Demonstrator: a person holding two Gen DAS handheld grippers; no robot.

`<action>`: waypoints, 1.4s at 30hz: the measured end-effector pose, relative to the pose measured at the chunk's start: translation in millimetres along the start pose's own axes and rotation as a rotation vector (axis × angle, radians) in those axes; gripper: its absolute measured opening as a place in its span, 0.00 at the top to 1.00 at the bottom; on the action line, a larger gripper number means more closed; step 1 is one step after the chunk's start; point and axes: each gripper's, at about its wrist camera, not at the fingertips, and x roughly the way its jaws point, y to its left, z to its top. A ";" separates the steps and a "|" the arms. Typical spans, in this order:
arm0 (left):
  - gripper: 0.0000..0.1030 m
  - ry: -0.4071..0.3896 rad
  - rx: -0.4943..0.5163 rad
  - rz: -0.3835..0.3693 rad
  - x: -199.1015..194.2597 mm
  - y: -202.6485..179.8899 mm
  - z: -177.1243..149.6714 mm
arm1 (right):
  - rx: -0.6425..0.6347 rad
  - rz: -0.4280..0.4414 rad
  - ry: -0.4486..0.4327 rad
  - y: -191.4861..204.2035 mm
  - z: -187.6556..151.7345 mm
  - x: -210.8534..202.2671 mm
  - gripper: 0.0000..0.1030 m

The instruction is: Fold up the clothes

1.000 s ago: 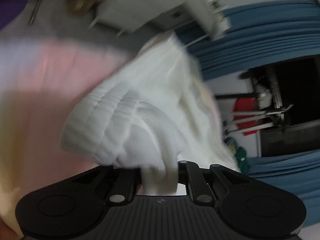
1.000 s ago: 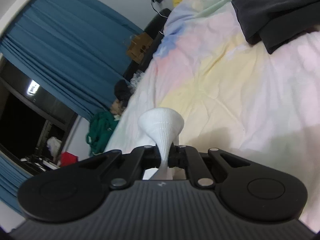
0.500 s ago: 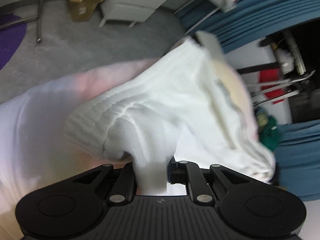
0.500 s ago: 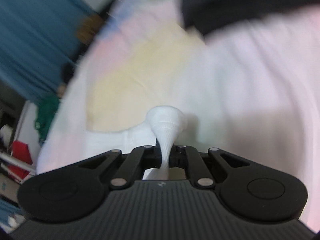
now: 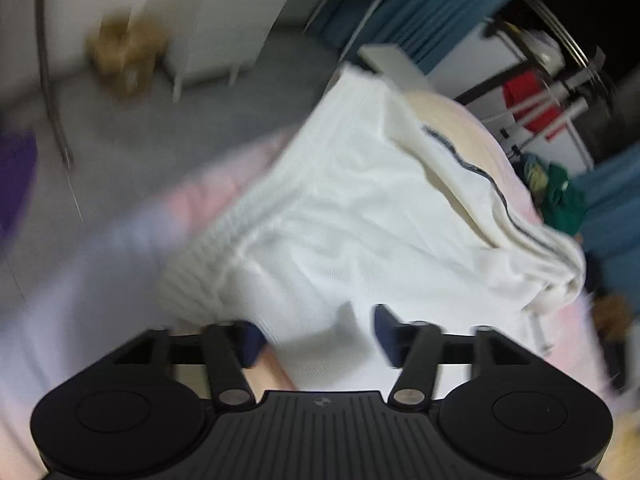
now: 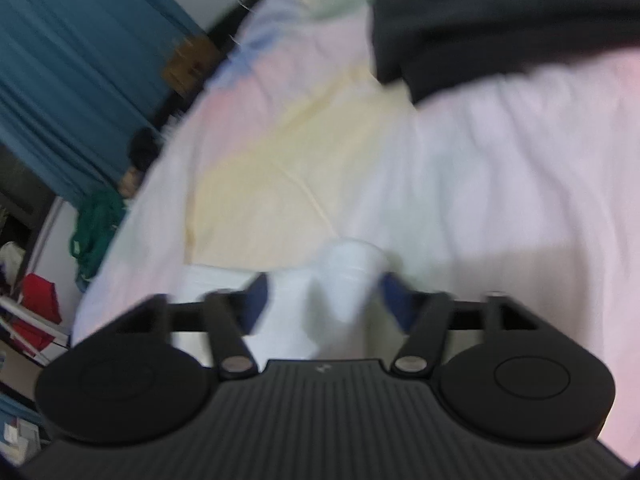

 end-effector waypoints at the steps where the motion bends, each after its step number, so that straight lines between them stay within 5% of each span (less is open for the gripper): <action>1: 0.32 -0.020 0.040 0.002 -8.2 -5.6 -1.8 | -0.030 0.015 -0.024 7.1 -1.8 -8.9 0.28; 8: 0.11 -0.223 0.332 0.048 -61.3 -63.6 -32.4 | -0.259 0.151 -0.182 58.8 -26.2 -70.6 0.28; 13: 0.11 -0.317 0.494 0.027 -83.9 -113.6 -61.0 | -0.382 0.329 -0.144 90.9 -54.2 -96.4 0.28; 19: 0.11 -0.322 0.594 -0.105 -68.0 -180.8 -99.7 | -0.529 0.538 0.017 126.1 -99.1 -106.3 0.29; 27: 0.11 -0.302 0.706 -0.219 -10.4 -269.1 -148.0 | -0.689 0.619 0.046 148.3 -143.2 -118.9 0.29; 42: 0.11 -0.273 0.825 -0.179 59.6 -287.4 -194.7 | -0.789 0.674 0.091 166.3 -199.9 -115.9 0.29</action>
